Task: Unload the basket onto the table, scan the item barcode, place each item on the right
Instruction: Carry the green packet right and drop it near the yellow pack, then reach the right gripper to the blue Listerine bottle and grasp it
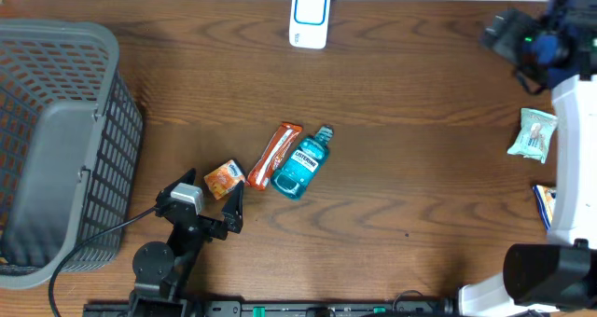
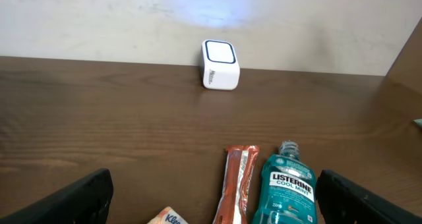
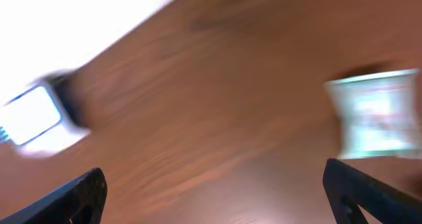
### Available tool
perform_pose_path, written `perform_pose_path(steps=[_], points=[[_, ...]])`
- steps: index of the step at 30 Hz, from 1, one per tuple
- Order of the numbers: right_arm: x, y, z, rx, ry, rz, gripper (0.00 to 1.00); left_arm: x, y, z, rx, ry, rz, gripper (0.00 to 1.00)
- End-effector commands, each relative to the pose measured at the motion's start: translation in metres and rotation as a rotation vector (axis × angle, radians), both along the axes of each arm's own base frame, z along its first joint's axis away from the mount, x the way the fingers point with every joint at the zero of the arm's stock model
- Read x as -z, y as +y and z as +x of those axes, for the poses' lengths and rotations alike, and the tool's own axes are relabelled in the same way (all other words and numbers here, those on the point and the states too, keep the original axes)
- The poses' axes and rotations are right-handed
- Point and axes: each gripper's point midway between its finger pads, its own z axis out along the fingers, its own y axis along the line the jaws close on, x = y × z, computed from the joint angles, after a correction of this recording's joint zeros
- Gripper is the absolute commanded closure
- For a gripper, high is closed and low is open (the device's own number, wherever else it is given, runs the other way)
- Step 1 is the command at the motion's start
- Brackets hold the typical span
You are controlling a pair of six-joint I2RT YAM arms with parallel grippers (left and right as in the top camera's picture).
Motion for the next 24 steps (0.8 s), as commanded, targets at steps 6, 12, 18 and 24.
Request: perform_pose_path(steps=[6, 12, 18, 24], points=[[0.061, 0.191, -0.027, -0.408, 0.239, 0.327, 0.01, 0.016, -0.001, -0.001, 0.006, 0.046, 0.011, 0.02], [0.155, 0.268, -0.071, -0.304, 0.562, 0.342, 0.02, 0.016, -0.001, -0.001, 0.006, 0.046, 0.011, 0.02], [0.229, 0.318, -0.100, -0.193, 0.752, 0.327, 0.03, 0.016, -0.001, -0.001, 0.006, 0.046, 0.011, 0.02], [0.269, 0.341, -0.107, -0.140, 0.796, 0.324, 0.05, 0.016, 0.000, -0.001, 0.006, 0.046, 0.011, 0.02]])
